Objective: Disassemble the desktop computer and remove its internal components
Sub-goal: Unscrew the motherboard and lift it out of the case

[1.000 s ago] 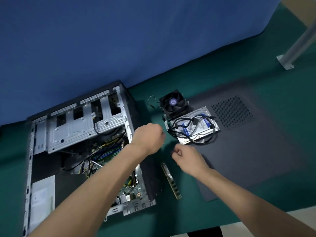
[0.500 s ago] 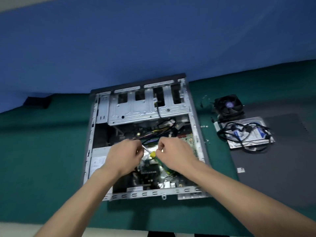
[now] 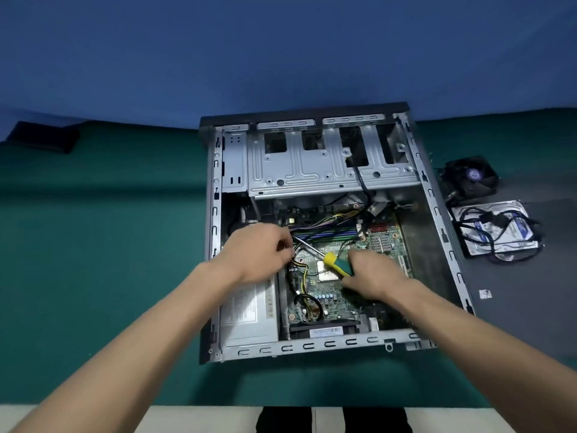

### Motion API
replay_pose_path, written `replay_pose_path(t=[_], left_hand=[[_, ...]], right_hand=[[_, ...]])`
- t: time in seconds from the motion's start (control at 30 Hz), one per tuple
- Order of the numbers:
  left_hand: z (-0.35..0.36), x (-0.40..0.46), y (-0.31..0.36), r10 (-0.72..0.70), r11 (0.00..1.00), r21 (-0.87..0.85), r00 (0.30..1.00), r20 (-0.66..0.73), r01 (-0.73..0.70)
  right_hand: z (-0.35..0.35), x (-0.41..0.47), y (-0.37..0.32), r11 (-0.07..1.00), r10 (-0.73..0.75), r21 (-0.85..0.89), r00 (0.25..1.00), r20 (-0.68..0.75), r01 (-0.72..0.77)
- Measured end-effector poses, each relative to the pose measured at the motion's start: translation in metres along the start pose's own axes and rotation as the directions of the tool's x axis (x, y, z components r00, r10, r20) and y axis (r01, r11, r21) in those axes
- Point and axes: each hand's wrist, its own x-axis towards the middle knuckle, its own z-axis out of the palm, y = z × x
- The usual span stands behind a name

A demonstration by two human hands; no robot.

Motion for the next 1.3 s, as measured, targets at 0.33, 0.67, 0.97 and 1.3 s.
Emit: replay_pose_path(t=[0.33, 0.67, 0.97, 1.3], left_hand=[[0.004, 0.015, 0.002, -0.164, 0.986, -0.035, 0.986, -0.043, 0.162], [0.012, 0.018, 0.004, -0.271, 0.961, -0.096, 0.95, -0.157, 0.258], [0.013, 0.024, 0.006, -0.412, 0.911, -0.176, 0.859, -0.305, 0.374], [0.012, 0.022, 0.007, -0.394, 0.919, -0.163, 0.865, -0.31, 0.36]], right_hand=[[-0.064, -0.075, 0.008, 0.848, 0.119, 0.509, 0.882, -0.456, 0.149], [-0.086, -0.083, -0.026, 0.862, -0.05, 0.471, 0.957, -0.285, 0.186], [-0.051, -0.062, -0.058, 0.959, -0.138, 0.216, 0.967, -0.212, 0.184], [-0.037, -0.063, -0.074, 0.962, -0.243, 0.069, 0.941, -0.234, 0.265]])
